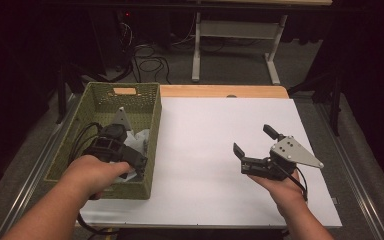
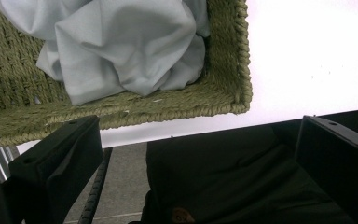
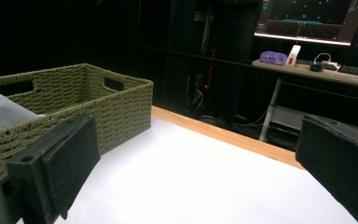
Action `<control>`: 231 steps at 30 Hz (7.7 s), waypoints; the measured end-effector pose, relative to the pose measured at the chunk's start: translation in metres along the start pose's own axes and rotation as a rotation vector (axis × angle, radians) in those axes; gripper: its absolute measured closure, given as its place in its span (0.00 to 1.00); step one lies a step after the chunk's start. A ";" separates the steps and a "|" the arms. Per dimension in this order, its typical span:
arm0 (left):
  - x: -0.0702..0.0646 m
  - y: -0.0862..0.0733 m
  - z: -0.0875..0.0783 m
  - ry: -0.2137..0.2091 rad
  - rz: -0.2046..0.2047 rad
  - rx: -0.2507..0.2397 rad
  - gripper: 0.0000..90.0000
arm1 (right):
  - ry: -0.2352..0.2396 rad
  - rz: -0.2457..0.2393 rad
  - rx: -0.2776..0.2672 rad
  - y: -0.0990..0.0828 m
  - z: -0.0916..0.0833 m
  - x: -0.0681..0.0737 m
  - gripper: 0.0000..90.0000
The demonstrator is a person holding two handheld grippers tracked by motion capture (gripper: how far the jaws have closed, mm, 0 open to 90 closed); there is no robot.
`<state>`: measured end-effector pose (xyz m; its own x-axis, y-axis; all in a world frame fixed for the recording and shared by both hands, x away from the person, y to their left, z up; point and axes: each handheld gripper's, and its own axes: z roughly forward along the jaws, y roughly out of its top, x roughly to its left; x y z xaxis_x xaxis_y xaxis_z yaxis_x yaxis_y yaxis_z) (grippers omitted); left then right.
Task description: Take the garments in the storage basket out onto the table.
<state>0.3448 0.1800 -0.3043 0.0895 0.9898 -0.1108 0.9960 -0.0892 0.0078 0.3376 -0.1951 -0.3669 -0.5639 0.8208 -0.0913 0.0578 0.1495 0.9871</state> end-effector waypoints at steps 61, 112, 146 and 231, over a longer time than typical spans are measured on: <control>0.066 0.050 0.037 0.028 -0.004 -0.158 0.01 | 0.002 -0.002 0.038 -0.011 0.004 0.000 0.01; 0.071 0.086 0.142 0.015 0.018 -0.060 0.19 | -0.004 0.011 0.027 -0.009 0.004 0.003 0.01; 0.070 0.082 0.122 0.026 0.100 -0.075 0.78 | -0.006 0.010 0.014 -0.006 0.003 0.002 0.01; 0.072 0.032 -0.103 0.018 0.087 -0.329 0.83 | 0.008 0.015 -0.009 -0.001 0.000 0.007 0.01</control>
<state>0.3834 0.2601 -0.2097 0.1711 0.9821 -0.0786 0.9318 -0.1354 0.3368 0.3335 -0.1894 -0.3686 -0.5694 0.8186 -0.0757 0.0586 0.1323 0.9895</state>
